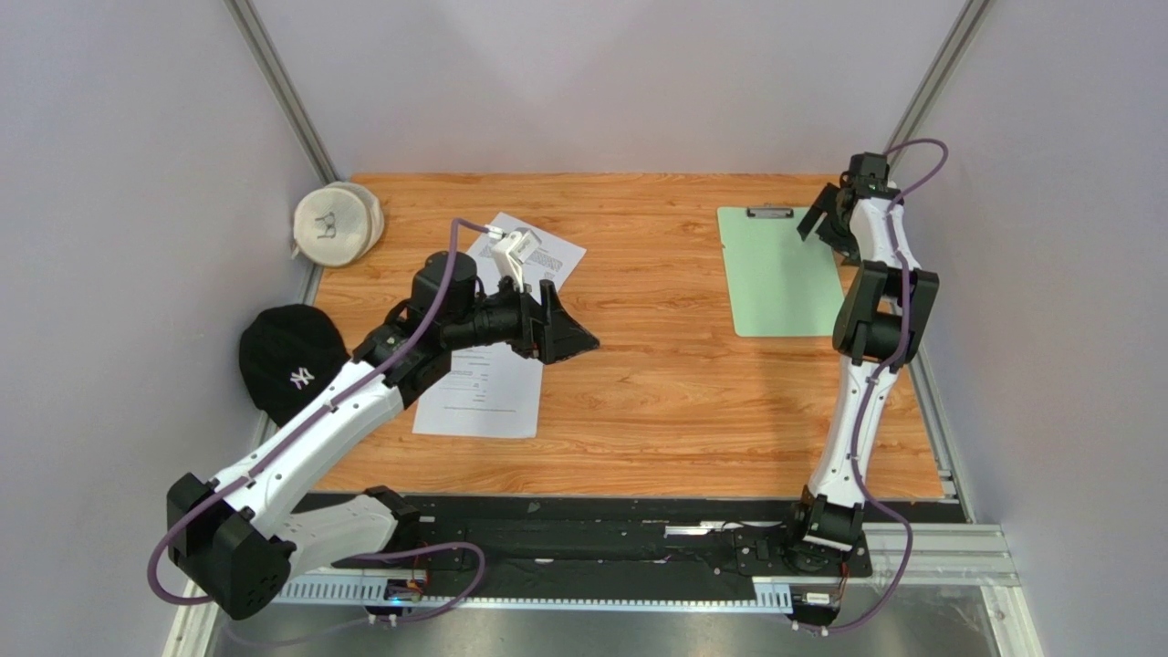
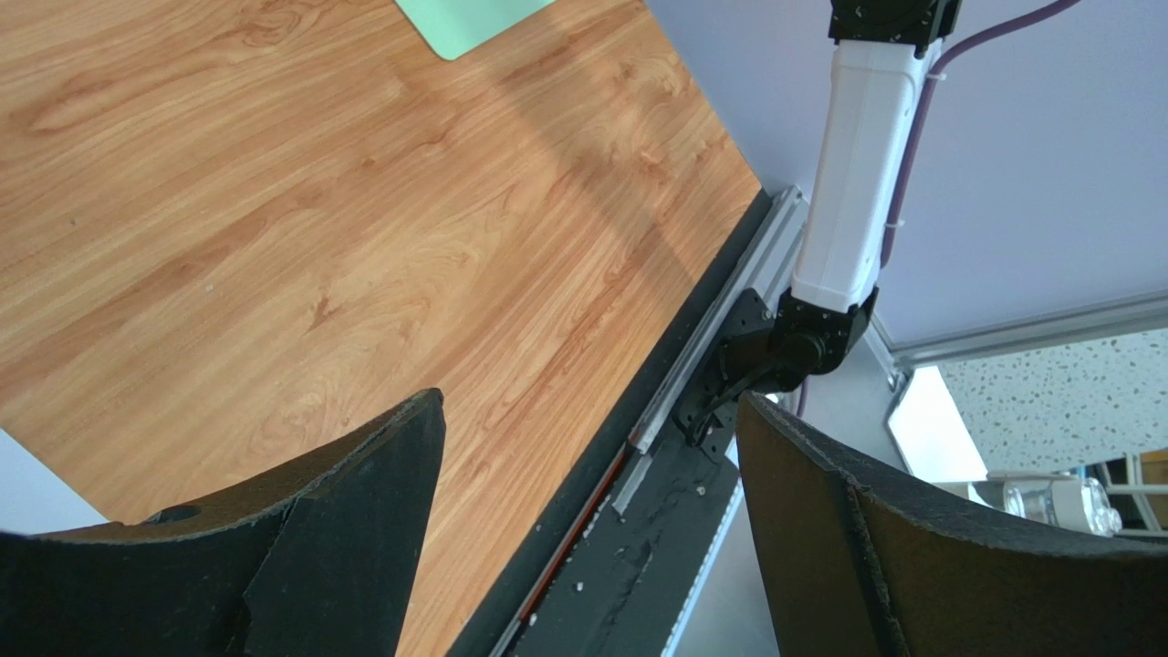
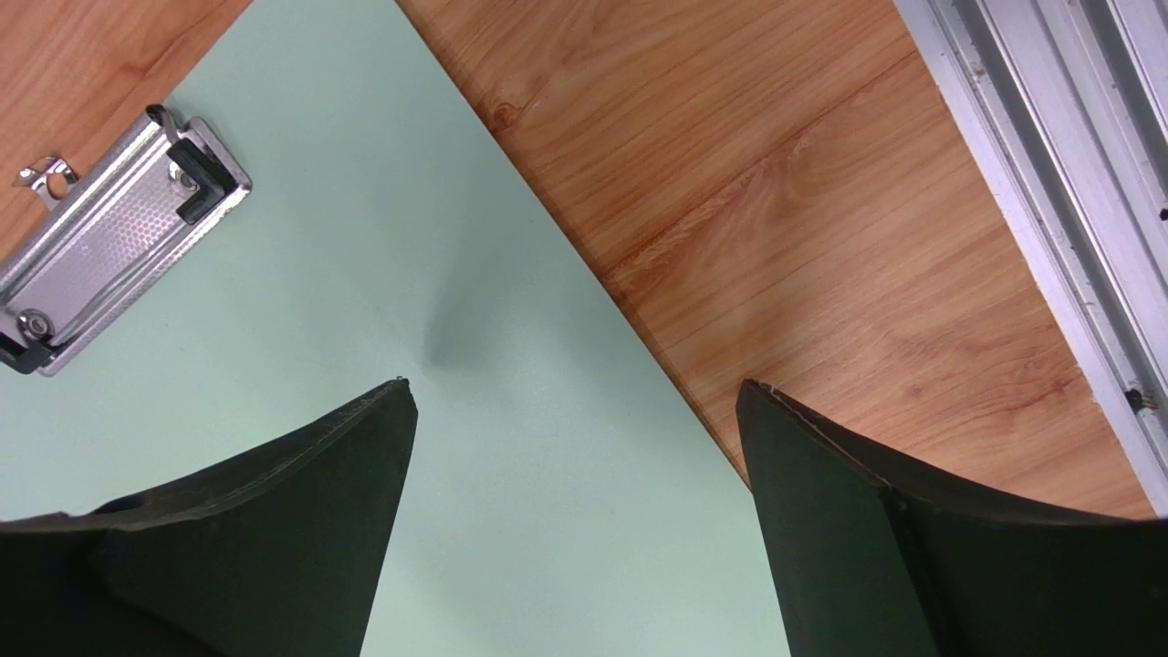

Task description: Put the files into the folder

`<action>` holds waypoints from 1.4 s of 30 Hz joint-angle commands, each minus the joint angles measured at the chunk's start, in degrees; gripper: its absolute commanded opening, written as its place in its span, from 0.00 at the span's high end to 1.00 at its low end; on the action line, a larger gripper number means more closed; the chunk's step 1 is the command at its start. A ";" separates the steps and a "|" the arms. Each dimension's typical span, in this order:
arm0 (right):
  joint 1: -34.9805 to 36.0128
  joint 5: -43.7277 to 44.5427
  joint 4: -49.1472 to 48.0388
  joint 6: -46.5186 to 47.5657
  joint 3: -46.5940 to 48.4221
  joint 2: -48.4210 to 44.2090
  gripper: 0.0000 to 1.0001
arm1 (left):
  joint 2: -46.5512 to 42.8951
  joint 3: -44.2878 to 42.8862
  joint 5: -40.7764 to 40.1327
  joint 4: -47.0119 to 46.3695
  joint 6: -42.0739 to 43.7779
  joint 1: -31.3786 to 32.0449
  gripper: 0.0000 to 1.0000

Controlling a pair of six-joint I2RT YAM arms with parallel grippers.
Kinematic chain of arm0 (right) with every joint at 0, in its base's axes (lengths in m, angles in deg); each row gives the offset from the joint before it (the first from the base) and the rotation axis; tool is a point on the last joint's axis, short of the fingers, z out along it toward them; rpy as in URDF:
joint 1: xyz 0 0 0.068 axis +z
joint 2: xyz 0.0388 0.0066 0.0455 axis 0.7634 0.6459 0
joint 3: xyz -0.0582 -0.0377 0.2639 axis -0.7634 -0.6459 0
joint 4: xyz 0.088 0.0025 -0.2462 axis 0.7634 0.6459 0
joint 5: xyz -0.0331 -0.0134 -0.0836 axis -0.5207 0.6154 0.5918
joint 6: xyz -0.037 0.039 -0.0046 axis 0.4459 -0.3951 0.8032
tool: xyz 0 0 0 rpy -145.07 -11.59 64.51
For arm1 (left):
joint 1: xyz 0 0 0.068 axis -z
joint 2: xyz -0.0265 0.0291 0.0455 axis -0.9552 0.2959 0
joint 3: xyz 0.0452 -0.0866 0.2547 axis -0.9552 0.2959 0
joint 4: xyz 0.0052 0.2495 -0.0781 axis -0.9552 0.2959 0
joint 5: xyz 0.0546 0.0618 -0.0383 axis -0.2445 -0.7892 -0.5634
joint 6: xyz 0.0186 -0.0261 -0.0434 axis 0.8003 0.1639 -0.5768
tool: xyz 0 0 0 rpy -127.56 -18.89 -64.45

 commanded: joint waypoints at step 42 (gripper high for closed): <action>12.66 -1.48 -11.30 16.14 6.07 0.06 0.05 | -0.73 -1.14 0.66 0.95 0.95 1.22 0.14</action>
